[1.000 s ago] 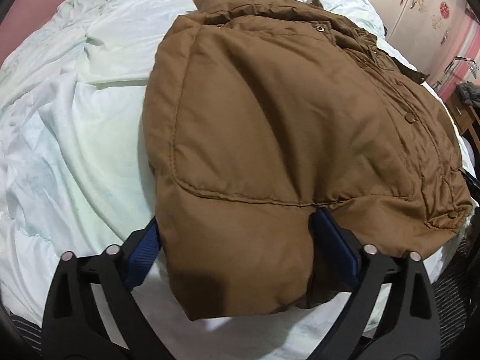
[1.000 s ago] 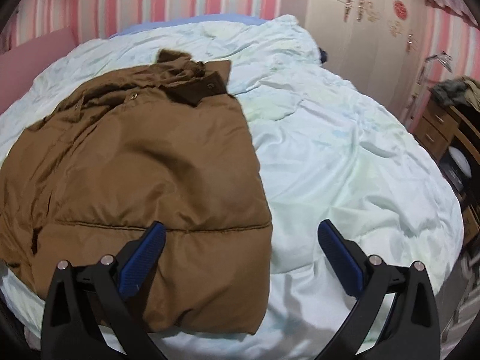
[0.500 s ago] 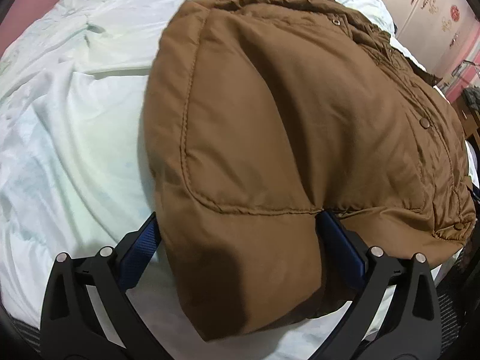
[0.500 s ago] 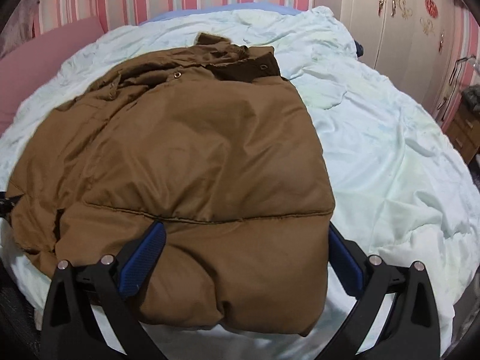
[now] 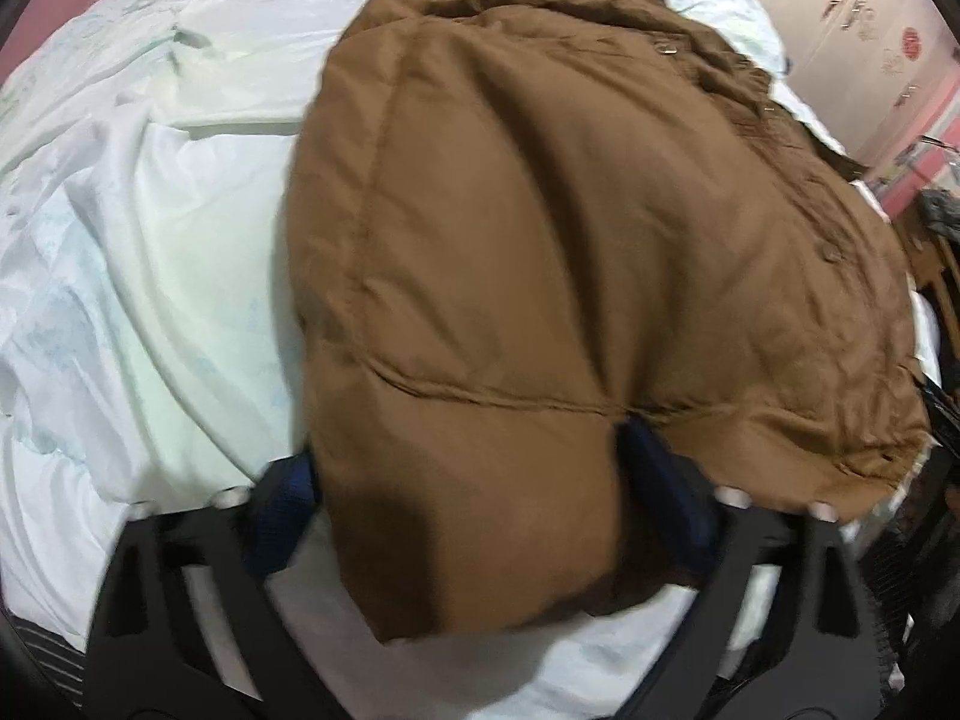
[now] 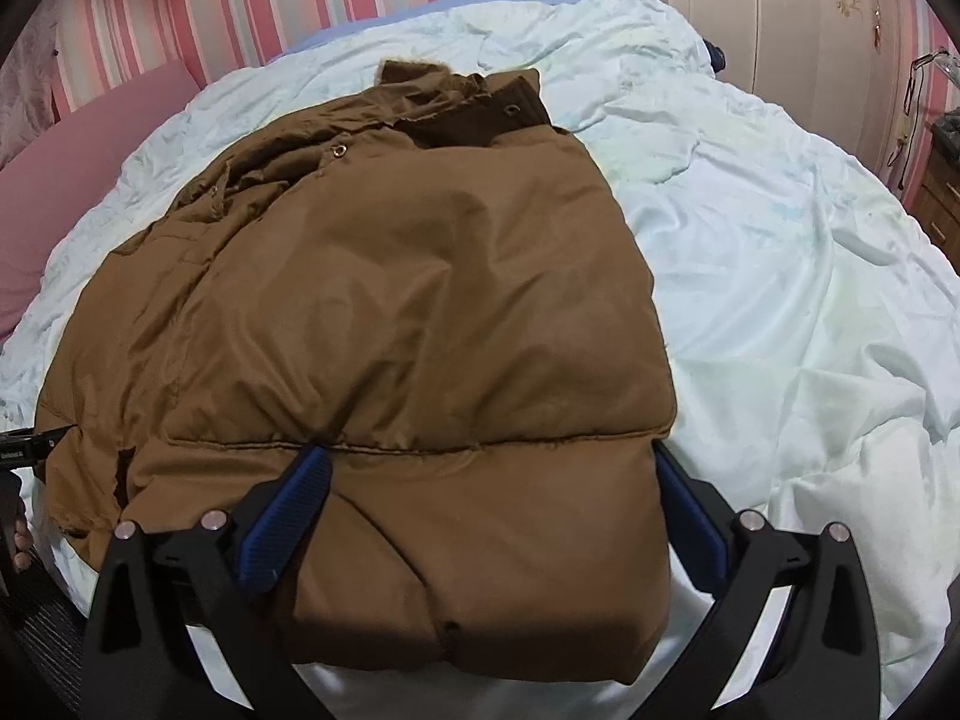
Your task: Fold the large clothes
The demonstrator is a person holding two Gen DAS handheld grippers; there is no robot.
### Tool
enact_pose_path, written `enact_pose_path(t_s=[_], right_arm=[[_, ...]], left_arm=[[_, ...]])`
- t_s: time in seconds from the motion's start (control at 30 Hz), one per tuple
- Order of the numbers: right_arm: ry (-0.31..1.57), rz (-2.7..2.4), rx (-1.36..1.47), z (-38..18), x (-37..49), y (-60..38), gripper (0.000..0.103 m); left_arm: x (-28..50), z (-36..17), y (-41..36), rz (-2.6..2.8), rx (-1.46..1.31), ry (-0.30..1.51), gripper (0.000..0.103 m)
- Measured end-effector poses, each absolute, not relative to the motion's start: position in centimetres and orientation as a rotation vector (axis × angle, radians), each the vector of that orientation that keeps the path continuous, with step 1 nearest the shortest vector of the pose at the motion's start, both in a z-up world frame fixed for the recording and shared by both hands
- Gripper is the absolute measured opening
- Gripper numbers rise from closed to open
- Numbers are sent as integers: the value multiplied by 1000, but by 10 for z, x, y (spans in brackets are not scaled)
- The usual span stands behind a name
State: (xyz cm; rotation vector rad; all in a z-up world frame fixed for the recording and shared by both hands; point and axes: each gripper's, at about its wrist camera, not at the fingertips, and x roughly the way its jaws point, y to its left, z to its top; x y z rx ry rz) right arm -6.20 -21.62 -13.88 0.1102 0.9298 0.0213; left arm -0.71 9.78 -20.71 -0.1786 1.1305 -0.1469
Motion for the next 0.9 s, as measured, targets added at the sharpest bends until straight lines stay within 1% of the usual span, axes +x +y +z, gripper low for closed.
enact_pose_path(t_s=[0.03,0.1,0.2,0.23,0.27,0.3,0.33,0.37,0.4,0.43,0.47,0.5,0.53,0.57,0.67,0.9], right_arm=[[932,17,102,-138,-61,-215,102],[942,11,69,-136,-62,-211,102],[973,23,57,-136,-61,-212,101],[981,28,57,-137,-62,-214,100],[1002,57,84,-141,-63,-217,97],[1002,68,99,-143,-62,-218,94],[998,77,103,-143,-62,-217,84],[993,82,102,-142,-61,-215,71],[984,87,102,-141,-59,-213,62],[976,87,103,-139,-57,-211,47],[971,90,105,-137,-55,-210,36],[969,98,111,-134,-53,-209,34],[969,107,123,-132,-50,-209,29],[964,117,127,-127,-48,-207,26],[909,137,91,-102,-49,-196,22],[771,146,172,-40,-63,-198,20]], left_arm=[[-10,-205,95,-147,-168,1128,78],[-14,-199,88,-164,-122,1118,72],[-13,-198,83,-188,-84,1116,66],[-10,-199,82,-194,-88,1119,61],[-7,-197,81,-202,-88,1118,57],[-4,-195,80,-207,-86,1114,49],[0,-191,78,-218,-81,1111,41],[4,-187,76,-226,-72,1106,38],[8,-183,72,-237,-59,1101,34],[11,-180,70,-247,-42,1098,31],[12,-177,67,-255,-21,1092,30],[13,-172,64,-263,-1,1082,27],[14,-165,63,-272,12,1065,26],[15,-157,63,-278,16,1047,25],[17,-134,66,-291,-18,1001,25],[-8,-69,91,-306,-103,867,25]])
